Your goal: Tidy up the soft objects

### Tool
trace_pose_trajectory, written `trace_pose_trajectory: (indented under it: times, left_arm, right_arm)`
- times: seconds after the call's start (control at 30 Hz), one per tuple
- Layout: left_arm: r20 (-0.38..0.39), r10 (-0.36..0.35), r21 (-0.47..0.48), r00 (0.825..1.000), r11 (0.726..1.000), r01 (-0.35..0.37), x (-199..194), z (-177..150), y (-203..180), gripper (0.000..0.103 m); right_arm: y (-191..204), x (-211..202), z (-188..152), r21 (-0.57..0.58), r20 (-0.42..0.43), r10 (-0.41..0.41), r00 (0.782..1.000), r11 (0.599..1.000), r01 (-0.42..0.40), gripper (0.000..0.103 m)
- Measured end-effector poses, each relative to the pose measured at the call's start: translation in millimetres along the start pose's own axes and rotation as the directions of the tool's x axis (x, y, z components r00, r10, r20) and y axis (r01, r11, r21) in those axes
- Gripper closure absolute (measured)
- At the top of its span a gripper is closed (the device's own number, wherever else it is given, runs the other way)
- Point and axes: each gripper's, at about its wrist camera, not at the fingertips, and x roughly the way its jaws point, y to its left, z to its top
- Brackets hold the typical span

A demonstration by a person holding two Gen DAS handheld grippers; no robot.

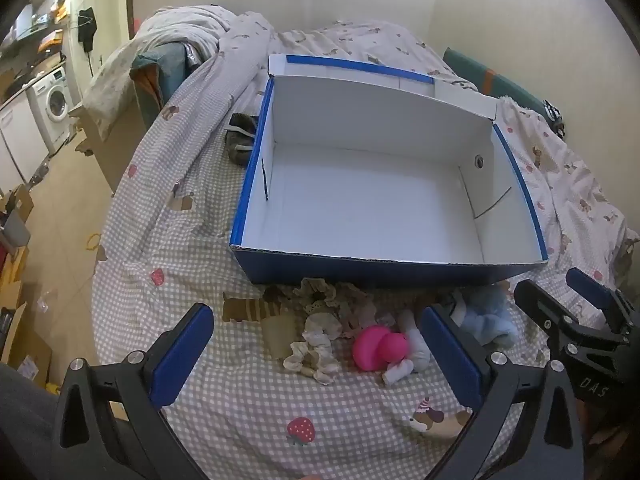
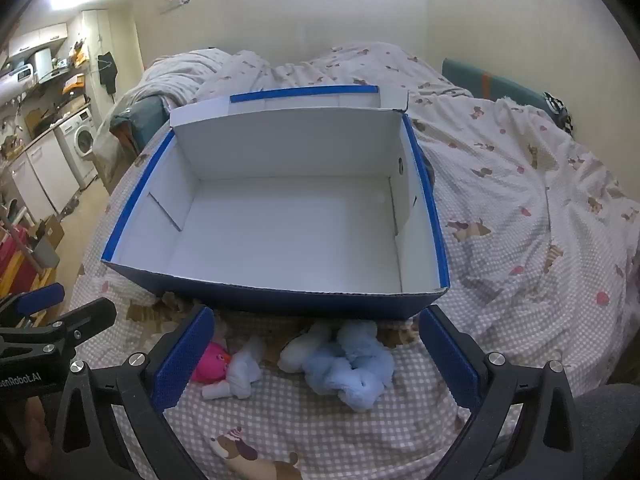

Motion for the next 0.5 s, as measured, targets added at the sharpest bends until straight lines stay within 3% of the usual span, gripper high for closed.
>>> trace_pose_trajectory:
  times: [0.5]
  left_arm:
    - [0.015,0.011,0.004,1.000,1.000,-0.011,-1.3,-1.5,-0.2,0.000]
  right_arm:
    - [0.4,-0.6,0.2,-0.003,0.002,0.001,1.000,1.000,-0.001,0.000]
